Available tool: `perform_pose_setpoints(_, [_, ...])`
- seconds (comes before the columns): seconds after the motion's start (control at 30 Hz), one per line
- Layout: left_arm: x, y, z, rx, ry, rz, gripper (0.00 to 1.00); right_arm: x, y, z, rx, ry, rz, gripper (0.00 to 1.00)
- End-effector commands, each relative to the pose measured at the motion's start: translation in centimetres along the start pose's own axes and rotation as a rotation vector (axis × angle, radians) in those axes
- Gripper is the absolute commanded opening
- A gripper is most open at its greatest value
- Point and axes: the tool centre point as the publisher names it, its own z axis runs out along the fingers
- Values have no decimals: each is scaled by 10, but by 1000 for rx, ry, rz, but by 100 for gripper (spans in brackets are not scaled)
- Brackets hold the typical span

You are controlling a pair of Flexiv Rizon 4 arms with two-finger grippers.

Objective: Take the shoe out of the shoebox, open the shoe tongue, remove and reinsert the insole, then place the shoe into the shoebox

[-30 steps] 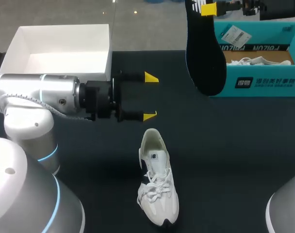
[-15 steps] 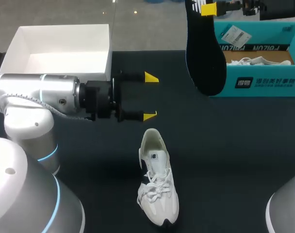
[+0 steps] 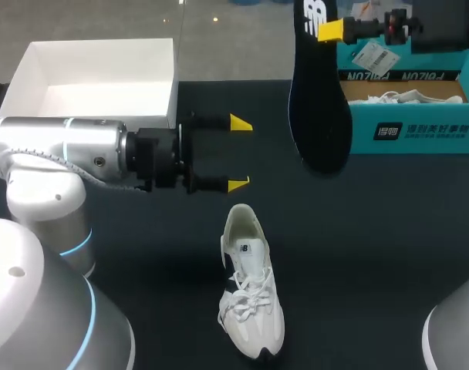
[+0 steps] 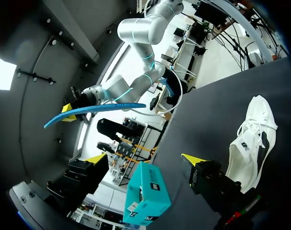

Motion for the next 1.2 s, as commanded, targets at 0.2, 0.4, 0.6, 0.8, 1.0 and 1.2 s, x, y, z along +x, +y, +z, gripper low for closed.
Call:
perform_pose_setpoints(0.2, [1, 0, 1, -2, -3, 1, 100, 3, -33, 6, -34, 15, 111, 0])
perform_pose_setpoints(0.4, [1, 0, 1, -2, -3, 1, 100, -3, -55, 5, -62, 25, 191, 0])
perform_pose_setpoints(0.6, [1, 0, 1, -2, -3, 1, 100, -16, -77, 7, -101, 49, 279, 0])
perform_pose_setpoints(0.8, [1, -1, 2, 5, -11, 20, 100, -25, -96, 13, -93, 91, 386, 0])
perform_pose_setpoints(1.0, [1, 1, 5, 44, -67, 78, 100, -32, -106, 18, -83, 114, 448, 0])
perform_pose_setpoints(1.2, [-3, 0, 6, 54, -80, 133, 100, -40, -111, 23, -63, 126, 482, 0])
